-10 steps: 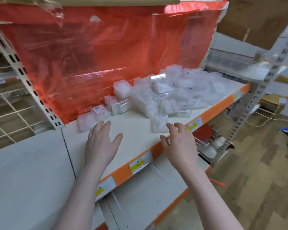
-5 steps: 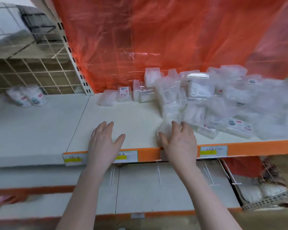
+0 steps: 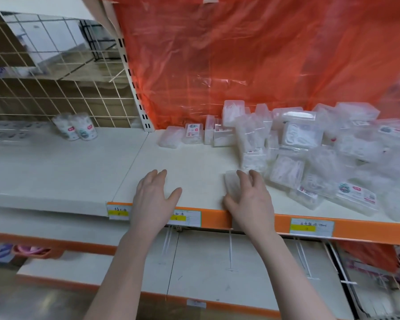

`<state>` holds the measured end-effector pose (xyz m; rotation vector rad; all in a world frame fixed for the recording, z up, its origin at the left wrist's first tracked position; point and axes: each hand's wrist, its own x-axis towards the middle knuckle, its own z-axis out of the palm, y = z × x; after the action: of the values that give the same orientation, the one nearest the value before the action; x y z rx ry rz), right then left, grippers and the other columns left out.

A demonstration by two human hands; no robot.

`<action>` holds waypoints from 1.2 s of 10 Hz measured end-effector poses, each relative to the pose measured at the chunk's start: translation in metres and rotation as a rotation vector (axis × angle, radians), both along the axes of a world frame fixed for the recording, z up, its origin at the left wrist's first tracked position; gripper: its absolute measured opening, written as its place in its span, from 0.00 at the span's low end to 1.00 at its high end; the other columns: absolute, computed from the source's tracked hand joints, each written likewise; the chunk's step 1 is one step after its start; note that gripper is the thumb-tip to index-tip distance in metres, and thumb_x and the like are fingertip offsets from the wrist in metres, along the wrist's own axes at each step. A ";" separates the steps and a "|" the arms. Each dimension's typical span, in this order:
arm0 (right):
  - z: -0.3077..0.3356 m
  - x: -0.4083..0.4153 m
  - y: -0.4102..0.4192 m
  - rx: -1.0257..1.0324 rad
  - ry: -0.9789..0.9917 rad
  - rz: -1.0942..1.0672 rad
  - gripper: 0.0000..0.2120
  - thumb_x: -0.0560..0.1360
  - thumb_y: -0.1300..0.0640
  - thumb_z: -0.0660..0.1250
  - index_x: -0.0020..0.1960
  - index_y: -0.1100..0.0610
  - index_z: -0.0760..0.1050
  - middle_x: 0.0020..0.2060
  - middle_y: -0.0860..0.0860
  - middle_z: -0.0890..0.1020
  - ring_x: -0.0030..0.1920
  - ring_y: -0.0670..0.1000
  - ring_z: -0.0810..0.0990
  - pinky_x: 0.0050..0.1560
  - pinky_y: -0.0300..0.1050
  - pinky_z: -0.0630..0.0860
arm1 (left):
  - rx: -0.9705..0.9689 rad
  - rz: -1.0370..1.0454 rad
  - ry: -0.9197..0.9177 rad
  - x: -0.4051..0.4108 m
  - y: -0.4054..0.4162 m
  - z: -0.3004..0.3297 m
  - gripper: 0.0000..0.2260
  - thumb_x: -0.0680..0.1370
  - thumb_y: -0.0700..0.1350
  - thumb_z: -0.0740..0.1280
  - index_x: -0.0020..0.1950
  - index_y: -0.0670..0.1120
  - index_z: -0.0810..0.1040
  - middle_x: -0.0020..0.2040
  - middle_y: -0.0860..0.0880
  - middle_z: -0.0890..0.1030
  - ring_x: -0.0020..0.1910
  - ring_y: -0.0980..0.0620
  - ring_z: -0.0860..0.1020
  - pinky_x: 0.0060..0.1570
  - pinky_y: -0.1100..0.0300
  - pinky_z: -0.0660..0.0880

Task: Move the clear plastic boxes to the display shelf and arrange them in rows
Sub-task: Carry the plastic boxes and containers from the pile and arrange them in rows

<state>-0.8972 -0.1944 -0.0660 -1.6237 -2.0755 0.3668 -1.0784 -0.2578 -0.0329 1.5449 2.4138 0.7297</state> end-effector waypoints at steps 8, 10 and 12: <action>0.010 -0.041 0.016 -0.096 -0.017 -0.079 0.26 0.68 0.56 0.66 0.65 0.59 0.67 0.54 0.56 0.73 0.57 0.58 0.68 0.55 0.47 0.66 | -0.009 -0.153 0.111 -0.060 0.080 -0.006 0.26 0.79 0.52 0.62 0.73 0.43 0.64 0.72 0.45 0.65 0.71 0.46 0.63 0.67 0.55 0.61; 0.011 -0.048 0.025 -0.079 -0.072 -0.035 0.29 0.69 0.56 0.65 0.68 0.58 0.65 0.57 0.56 0.72 0.59 0.57 0.67 0.56 0.46 0.65 | -0.018 -0.194 0.118 -0.066 0.120 -0.006 0.26 0.79 0.51 0.61 0.75 0.44 0.61 0.75 0.45 0.60 0.73 0.46 0.59 0.68 0.53 0.60; 0.011 -0.047 0.027 -0.063 -0.112 -0.010 0.27 0.70 0.55 0.64 0.68 0.57 0.64 0.57 0.54 0.72 0.59 0.56 0.67 0.54 0.45 0.66 | -0.077 -0.196 0.236 -0.077 0.152 -0.018 0.26 0.80 0.52 0.59 0.75 0.43 0.59 0.76 0.44 0.57 0.75 0.47 0.54 0.70 0.52 0.57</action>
<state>-0.9439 -0.1675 -0.0554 -1.7268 -2.1574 0.3480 -1.1557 -0.1057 -0.0509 1.8955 2.3662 0.4341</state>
